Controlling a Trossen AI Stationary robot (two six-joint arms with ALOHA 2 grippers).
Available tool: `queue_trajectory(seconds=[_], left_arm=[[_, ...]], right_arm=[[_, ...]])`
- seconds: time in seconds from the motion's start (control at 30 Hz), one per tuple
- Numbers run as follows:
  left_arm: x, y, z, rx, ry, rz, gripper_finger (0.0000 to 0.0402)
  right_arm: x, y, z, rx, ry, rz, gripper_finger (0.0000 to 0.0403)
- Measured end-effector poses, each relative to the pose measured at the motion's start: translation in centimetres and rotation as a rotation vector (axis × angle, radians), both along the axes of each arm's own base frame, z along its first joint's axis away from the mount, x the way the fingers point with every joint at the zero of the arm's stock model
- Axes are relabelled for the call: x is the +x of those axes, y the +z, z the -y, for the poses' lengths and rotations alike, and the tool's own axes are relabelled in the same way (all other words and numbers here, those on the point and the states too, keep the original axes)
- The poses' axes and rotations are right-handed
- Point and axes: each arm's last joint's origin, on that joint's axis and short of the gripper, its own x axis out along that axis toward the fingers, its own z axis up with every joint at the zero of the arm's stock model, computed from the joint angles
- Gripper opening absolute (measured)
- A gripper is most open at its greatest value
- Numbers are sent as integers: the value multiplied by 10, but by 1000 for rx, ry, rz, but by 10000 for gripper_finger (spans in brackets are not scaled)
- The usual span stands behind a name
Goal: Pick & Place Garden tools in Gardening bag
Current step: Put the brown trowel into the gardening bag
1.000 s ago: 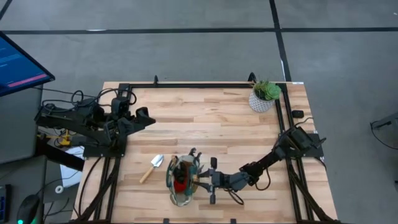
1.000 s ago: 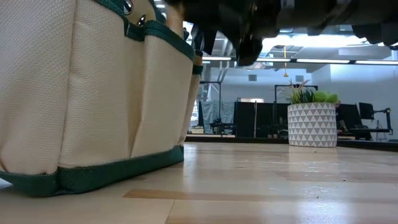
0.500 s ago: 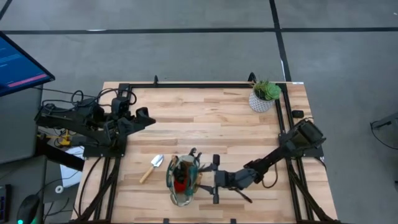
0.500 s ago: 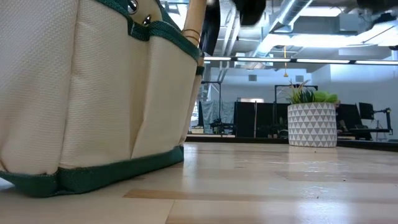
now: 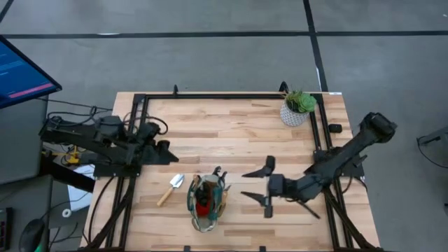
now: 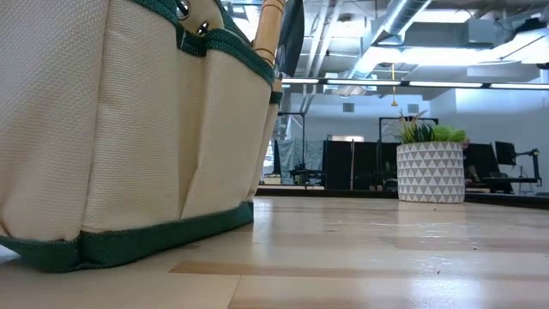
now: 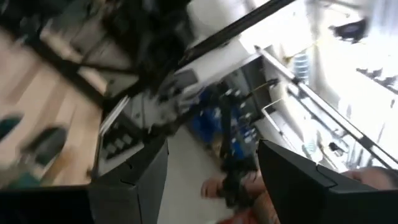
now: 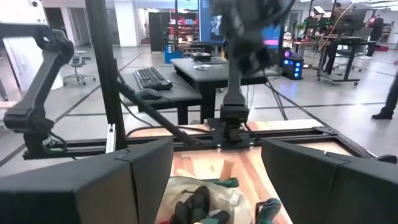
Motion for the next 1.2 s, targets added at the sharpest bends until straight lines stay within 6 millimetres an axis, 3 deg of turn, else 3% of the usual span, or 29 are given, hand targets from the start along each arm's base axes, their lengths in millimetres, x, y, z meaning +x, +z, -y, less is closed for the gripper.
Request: queue_trajectory(seconds=[0.3, 0.5, 0.6, 0.83, 1.2], left_arm=[[-10, -43, 16, -45, -139, -525, 218], [-25, -77, 18, -174, 29, -1016, 218], [-30, -88, 21, -185, 106, -1178, 218], [-25, -102, 41, -132, 169, -1294, 218], [-10, -132, 73, 167, 97, -1401, 218]], right_arm=[[-28, 19, 1, -12, -41, 2, 238], [-36, 15, -6, 15, -48, -32, 238], [-36, 10, -5, 57, -56, -64, 238], [-37, 1, -3, 128, -69, -122, 238], [-38, -2, -4, 135, -48, -152, 238]])
